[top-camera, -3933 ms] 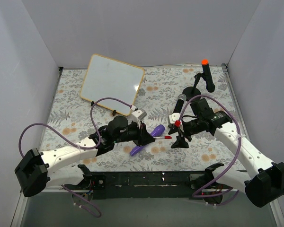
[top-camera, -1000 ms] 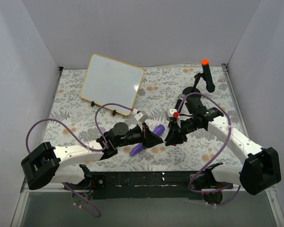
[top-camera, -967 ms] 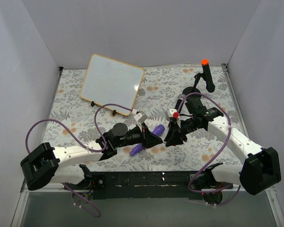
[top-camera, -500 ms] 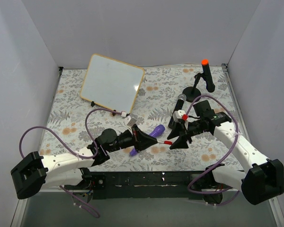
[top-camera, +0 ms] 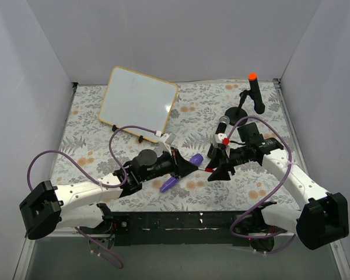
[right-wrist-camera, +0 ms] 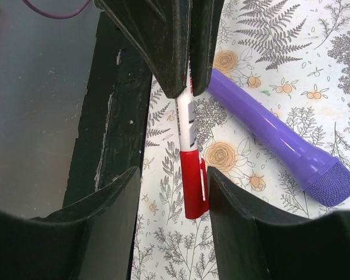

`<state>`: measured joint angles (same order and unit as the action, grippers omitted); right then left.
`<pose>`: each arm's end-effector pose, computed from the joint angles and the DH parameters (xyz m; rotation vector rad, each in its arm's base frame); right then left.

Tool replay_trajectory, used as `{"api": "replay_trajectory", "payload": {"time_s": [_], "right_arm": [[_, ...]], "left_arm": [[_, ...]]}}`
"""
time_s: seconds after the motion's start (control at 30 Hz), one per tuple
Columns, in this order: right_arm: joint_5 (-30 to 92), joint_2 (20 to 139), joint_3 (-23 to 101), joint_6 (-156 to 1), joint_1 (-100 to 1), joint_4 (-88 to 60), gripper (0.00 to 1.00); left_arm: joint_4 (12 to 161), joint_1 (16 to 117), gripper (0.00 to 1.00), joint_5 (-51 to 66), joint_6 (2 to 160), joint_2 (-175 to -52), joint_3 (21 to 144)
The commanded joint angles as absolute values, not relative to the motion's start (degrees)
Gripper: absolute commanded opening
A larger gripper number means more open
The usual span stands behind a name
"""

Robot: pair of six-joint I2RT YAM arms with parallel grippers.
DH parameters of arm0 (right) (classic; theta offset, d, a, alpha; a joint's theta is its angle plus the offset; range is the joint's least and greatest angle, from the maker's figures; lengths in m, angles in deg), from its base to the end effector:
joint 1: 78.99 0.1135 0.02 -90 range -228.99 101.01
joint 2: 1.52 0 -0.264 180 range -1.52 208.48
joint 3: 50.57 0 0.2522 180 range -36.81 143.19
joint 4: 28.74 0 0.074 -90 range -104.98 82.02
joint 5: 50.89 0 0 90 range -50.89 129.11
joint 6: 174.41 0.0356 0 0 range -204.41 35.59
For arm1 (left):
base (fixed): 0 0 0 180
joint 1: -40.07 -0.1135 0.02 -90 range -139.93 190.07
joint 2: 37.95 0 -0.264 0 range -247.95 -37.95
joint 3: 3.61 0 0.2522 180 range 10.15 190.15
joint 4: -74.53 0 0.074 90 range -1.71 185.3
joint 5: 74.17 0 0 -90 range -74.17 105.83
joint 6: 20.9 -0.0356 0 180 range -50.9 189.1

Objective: Write a sentence on the whiteboard
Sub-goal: Open the whiteboard marker at the center of the board.

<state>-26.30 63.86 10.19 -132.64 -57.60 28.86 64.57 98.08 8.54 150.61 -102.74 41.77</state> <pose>0.1770 0.1041 0.2546 -1.5068 1.5695 1.2188 0.1303 -0.2172 0.2506 -0.3249 2.1328 -1.7601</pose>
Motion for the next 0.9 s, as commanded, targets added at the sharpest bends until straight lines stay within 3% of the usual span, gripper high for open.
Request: {"api": "replay_trajectory", "payload": {"time_s": [0.0, 0.37, 0.47, 0.57, 0.6, 0.87], "right_arm": [[-25.9, 64.0, 9.9, -129.8, -57.6, 25.7, 0.55], [-24.1, 64.8, 9.9, -127.7, -57.5, 24.3, 0.43], [-24.1, 65.1, 10.1, -127.7, -57.5, 24.7, 0.35], [-24.4, 65.4, 10.4, -129.0, -57.5, 25.7, 0.21], [-24.6, 65.4, 10.5, -130.1, -57.4, 26.0, 0.02], [-24.6, 65.6, 12.1, -139.0, -57.3, 32.7, 0.01]], "left_arm": [[73.2, 98.3, 0.0, 12.8, 155.7, -103.7, 46.4], [79.7, 98.2, 0.0, 14.2, 160.7, -106.1, 50.6], [79.2, 98.2, 0.0, 13.7, 160.7, -106.8, 50.8], [78.2, 98.2, 0.0, 13.5, 160.6, -106.6, 50.1], [77.8, 98.2, 0.0, 13.2, 160.5, -106.2, 49.9], [70.5, 97.6, 0.0, 12.1, 157.2, -100.9, 44.4]]}}
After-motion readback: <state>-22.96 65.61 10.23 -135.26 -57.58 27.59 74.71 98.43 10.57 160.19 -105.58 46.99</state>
